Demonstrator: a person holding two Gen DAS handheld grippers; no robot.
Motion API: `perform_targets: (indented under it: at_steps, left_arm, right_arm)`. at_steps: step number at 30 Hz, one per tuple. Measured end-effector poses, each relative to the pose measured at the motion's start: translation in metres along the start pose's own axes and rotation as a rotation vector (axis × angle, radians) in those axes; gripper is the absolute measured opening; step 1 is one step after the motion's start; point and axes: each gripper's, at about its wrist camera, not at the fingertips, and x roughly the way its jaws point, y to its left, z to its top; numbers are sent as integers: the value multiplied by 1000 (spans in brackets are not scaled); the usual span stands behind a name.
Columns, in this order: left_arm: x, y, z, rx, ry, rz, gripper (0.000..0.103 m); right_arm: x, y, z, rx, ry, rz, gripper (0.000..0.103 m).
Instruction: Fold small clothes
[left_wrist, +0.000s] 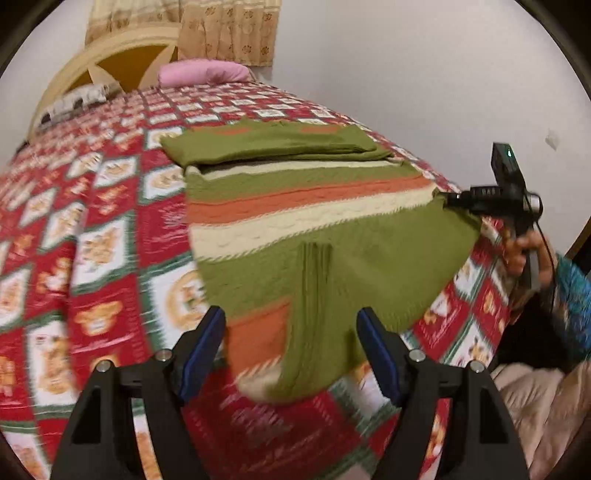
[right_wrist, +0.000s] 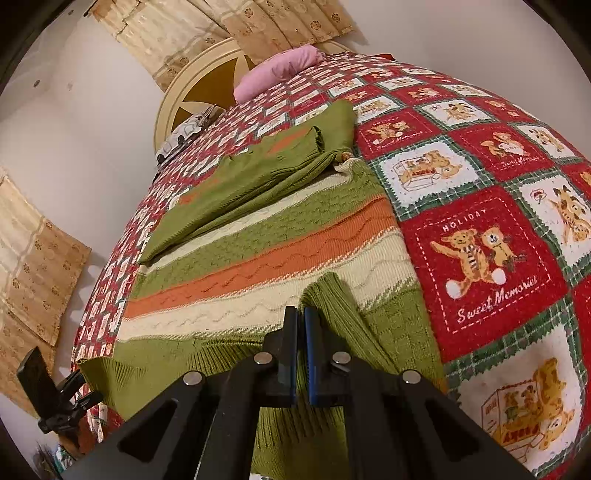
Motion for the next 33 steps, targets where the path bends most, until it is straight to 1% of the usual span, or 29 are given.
perform_targets:
  at_steps: [1, 2, 3, 4, 5, 6, 8, 10, 11, 12, 14, 15, 16, 18, 20, 23, 25, 27, 28, 29, 30, 32, 33]
  left_arm:
    - [6, -1, 0, -3, 8, -5, 73]
    - [11, -2, -2, -7, 10, -9, 66]
    - [13, -2, -3, -15, 6, -14, 53]
    - [14, -1, -5, -32, -8, -16, 48]
    - [14, 2, -7, -61, -25, -26, 31]
    - [16, 5, -7, -85, -20, -38, 15]
    - [16, 11, -9, -147, -29, -65, 15]
    - [16, 16, -9, -180, -38, -79, 14]
    - [16, 17, -10, -190, -41, -81, 14]
    - [16, 17, -11, -196, -45, -82, 14]
    - [16, 17, -12, -206, -48, -84, 14]
    - [16, 17, -12, -213, -49, -87, 15]
    - [15, 18, -13, -220, -49, -92, 15]
    - [15, 19, -13, -230, -48, -98, 15]
    - [15, 17, -13, -223, -45, -94, 17]
    - [17, 18, -10, -218, -38, -93, 19]
    - [18, 19, -8, -220, -32, -105, 24]
    - [18, 18, -7, -220, -30, -136, 40]
    - [18, 16, -7, -217, -29, -143, 43]
    - [18, 14, -6, -207, -28, -143, 49]
    - [18, 11, -5, -194, -28, -134, 53]
    - [19, 5, -4, -164, -32, -106, 54]
    - [20, 3, -4, -156, -33, -97, 54]
  right_arm:
    - [0, 0, 0, -5, 0, -1, 3]
    - [1, 1, 0, -10, -1, -3, 3]
    - [1, 1, 0, -16, -1, -5, 3]
    - [2, 1, 0, -19, 0, -7, 3]
    - [2, 1, 1, -22, 2, -7, 3]
    - [1, 2, 1, -26, 0, -7, 3]
    - [0, 5, 2, -55, 2, -6, 4]
    - [-11, 4, 4, -54, -18, 35, 4]
    - [-19, 2, 6, -37, -47, 64, 4]
    - [-33, -3, 9, -11, -100, 88, 4]
    - [-55, -10, 14, 17, -176, 80, 4]
    - [-65, -14, 15, 20, -201, 54, 4]
    - [-71, -15, 16, 5, -209, 31, 4]
    - [-73, -13, 14, -41, -187, 2, 5]
    - [-65, -8, 8, -103, -126, -28, 5]
    - [-48, 0, -1, -166, -61, -31, 5]
    - [-34, 7, -6, -213, -9, -34, 5]
    - [-22, 11, -9, -260, 24, -65, 6]
    - [-18, 13, -10, -274, 33, -78, 6]
    - [-17, 14, -11, -284, 38, -79, 6]
    - [-17, 14, -11, -289, 37, -70, 6]
    - [-19, 14, -10, -281, 28, -55, 7]
    - [-20, 14, -10, -275, 25, -50, 17]
